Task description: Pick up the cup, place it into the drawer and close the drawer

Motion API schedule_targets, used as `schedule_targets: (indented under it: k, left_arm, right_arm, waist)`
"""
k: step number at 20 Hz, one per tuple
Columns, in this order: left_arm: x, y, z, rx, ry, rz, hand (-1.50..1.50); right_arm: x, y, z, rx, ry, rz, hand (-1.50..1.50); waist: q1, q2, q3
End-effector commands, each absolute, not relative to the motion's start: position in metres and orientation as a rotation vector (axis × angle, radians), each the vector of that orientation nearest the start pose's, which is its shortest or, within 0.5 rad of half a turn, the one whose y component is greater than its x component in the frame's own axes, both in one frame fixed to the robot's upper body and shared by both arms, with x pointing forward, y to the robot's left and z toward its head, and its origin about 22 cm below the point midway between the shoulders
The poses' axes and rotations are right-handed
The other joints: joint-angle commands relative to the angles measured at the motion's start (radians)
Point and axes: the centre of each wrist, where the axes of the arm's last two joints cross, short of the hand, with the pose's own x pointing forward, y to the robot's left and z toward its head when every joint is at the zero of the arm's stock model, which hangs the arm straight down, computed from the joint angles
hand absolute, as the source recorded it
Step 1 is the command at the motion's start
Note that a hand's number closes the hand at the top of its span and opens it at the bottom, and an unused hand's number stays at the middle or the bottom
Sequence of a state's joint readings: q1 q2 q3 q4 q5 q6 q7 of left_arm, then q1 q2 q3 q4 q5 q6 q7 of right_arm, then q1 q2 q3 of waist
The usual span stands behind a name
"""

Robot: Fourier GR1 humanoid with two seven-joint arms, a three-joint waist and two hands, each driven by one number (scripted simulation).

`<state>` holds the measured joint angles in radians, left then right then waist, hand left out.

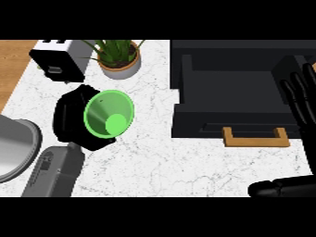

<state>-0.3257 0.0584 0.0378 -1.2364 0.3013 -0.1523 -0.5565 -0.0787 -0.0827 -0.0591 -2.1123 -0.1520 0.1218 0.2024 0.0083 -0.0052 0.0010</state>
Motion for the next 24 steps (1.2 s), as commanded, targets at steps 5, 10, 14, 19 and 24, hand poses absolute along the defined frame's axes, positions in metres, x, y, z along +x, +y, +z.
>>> schedule_targets:
  k: [5,10,14,19,24]
  left_arm:
    - [0.344,0.17,0.097,-0.39,-2.121,0.083,1.5]
    - [0.35,0.143,0.121,-0.349,-2.116,0.048,1.5]
    - [0.358,0.135,0.152,-0.334,-2.132,0.007,1.5]
    - [0.385,0.115,0.175,-0.335,-2.106,-0.002,1.5]
    - [0.388,0.08,0.169,-0.307,-2.059,-0.058,1.5]
  right_arm:
    - [0.231,-0.242,0.135,0.132,-1.992,0.135,-1.5]
    - [0.216,-0.251,0.138,0.138,-1.999,0.128,-1.5]
    - [0.234,-0.245,0.14,0.111,-1.985,0.143,-1.5]
    - [0.213,-0.249,0.138,0.137,-2.001,0.128,-1.5]
    - [0.225,-0.246,0.14,0.121,-1.981,0.153,-1.5]
  waist:
    - [-0.011,0.005,-0.001]
    - [-0.014,0.005,-0.001]
    - [-0.011,0.005,-0.001]
    - [-0.019,0.006,-0.001]
    - [-0.018,0.006,-0.001]
